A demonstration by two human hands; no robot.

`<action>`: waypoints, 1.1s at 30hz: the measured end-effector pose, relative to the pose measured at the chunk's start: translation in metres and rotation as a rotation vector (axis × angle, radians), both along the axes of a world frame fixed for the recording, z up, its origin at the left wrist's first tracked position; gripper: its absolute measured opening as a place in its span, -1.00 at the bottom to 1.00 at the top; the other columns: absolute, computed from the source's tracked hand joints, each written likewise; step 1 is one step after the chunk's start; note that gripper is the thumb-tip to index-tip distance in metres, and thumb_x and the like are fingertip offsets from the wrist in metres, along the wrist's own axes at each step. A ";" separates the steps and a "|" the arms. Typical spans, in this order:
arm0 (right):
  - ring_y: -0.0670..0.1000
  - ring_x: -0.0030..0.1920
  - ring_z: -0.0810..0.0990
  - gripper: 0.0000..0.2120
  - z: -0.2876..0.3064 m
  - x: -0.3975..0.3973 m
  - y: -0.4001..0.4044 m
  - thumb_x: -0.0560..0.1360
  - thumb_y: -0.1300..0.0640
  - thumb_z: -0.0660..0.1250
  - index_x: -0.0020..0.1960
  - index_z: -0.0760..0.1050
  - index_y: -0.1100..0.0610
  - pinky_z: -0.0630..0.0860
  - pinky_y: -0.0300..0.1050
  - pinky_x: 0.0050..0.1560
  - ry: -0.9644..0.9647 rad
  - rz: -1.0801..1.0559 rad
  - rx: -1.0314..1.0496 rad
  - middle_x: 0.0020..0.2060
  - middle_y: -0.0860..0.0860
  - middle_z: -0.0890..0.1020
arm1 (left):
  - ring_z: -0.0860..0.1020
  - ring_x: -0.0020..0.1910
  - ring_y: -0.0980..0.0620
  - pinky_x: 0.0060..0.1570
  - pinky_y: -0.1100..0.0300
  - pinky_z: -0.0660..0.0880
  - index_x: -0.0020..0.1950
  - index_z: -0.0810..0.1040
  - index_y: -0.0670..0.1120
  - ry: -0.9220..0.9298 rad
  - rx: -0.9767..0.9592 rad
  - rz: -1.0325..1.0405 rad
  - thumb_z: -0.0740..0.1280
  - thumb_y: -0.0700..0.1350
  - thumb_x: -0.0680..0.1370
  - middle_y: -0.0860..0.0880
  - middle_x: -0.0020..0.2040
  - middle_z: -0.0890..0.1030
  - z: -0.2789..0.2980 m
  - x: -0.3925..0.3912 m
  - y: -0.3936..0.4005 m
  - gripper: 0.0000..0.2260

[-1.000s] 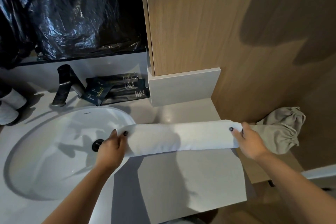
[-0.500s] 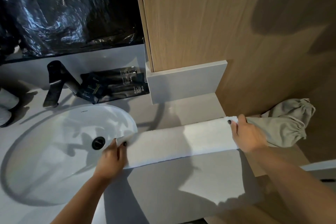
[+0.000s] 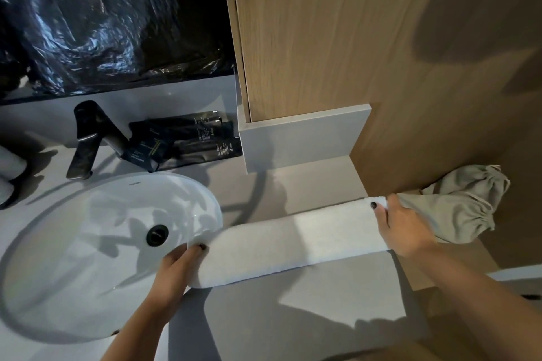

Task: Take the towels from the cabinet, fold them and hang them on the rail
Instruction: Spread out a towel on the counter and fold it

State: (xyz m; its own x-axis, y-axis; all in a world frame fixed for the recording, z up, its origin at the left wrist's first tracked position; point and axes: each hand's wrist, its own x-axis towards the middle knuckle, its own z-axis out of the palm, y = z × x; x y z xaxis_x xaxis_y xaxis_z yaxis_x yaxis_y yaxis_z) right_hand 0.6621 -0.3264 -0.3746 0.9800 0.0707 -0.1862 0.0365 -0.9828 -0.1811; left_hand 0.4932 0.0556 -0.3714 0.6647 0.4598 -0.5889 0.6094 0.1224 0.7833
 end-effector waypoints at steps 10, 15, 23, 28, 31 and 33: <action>0.16 -0.20 0.55 -0.79 0.001 -0.002 0.007 0.61 0.04 0.18 0.11 0.36 0.18 0.45 0.00 -0.22 -0.165 -0.094 0.010 -0.14 0.14 0.61 | 0.55 0.06 -0.34 0.01 -0.09 0.43 0.17 0.37 -0.21 0.086 0.629 -0.053 0.21 -0.05 0.63 -0.22 0.02 0.54 -0.005 0.018 -0.029 -0.76; 0.22 0.19 0.53 -0.41 -0.003 -0.012 0.053 0.26 0.37 0.46 0.29 0.50 0.23 0.41 0.08 0.15 -0.469 0.299 -0.040 0.21 0.20 0.55 | 0.45 0.37 -0.24 0.29 -0.24 0.38 0.38 0.45 -0.20 -0.173 1.200 -0.576 0.18 -0.08 0.57 -0.22 0.39 0.48 -0.007 0.040 -0.058 -0.59; 0.07 0.40 0.45 -0.53 -0.021 -0.041 0.120 0.50 0.10 0.30 0.39 0.45 0.20 0.38 0.12 0.40 -0.167 0.662 0.070 0.34 0.09 0.53 | 0.32 0.50 -0.08 0.46 -0.14 0.00 0.51 0.35 -0.12 -0.119 1.247 -0.853 0.03 0.06 0.62 -0.09 0.48 0.40 -0.025 0.051 -0.087 -0.49; 0.02 0.59 -0.09 -0.29 -0.016 -0.025 0.080 0.60 -0.25 -0.18 0.61 -0.03 0.15 -0.15 0.04 0.54 -0.045 0.619 -0.013 0.59 0.04 0.06 | 0.10 0.58 -0.06 0.53 -0.06 -0.13 0.57 0.23 -0.04 -0.068 1.247 -0.812 -0.06 0.19 0.63 -0.08 0.56 0.25 -0.026 0.045 -0.081 -0.43; 0.00 0.59 -0.18 -0.19 -0.014 -0.013 0.054 0.55 -0.36 -0.24 0.61 -0.10 0.15 -0.19 0.05 0.54 -0.052 0.535 -0.089 0.60 0.04 -0.02 | 0.08 0.59 -0.09 0.53 -0.09 -0.15 0.58 0.21 -0.01 -0.015 1.242 -0.788 -0.11 0.28 0.59 -0.07 0.58 0.23 -0.024 0.042 -0.072 -0.36; 0.00 0.58 -0.24 -0.13 -0.014 -0.008 0.041 0.50 -0.41 -0.34 0.61 -0.16 0.14 -0.22 0.06 0.55 -0.019 0.449 -0.129 0.60 0.03 -0.09 | 0.10 0.58 -0.10 0.53 -0.16 -0.05 0.55 0.26 -0.01 -0.015 1.232 -0.771 -0.10 0.28 0.58 -0.06 0.56 0.26 -0.024 0.038 -0.065 -0.36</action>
State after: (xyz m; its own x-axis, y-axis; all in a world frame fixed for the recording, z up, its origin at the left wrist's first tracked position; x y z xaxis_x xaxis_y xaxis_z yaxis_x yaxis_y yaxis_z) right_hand 0.6538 -0.2853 -0.3882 0.8613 0.4657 -0.2034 0.4652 -0.8836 -0.0533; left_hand 0.5314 -0.0095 -0.3951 0.9780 0.1912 -0.0828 0.2021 -0.9671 0.1544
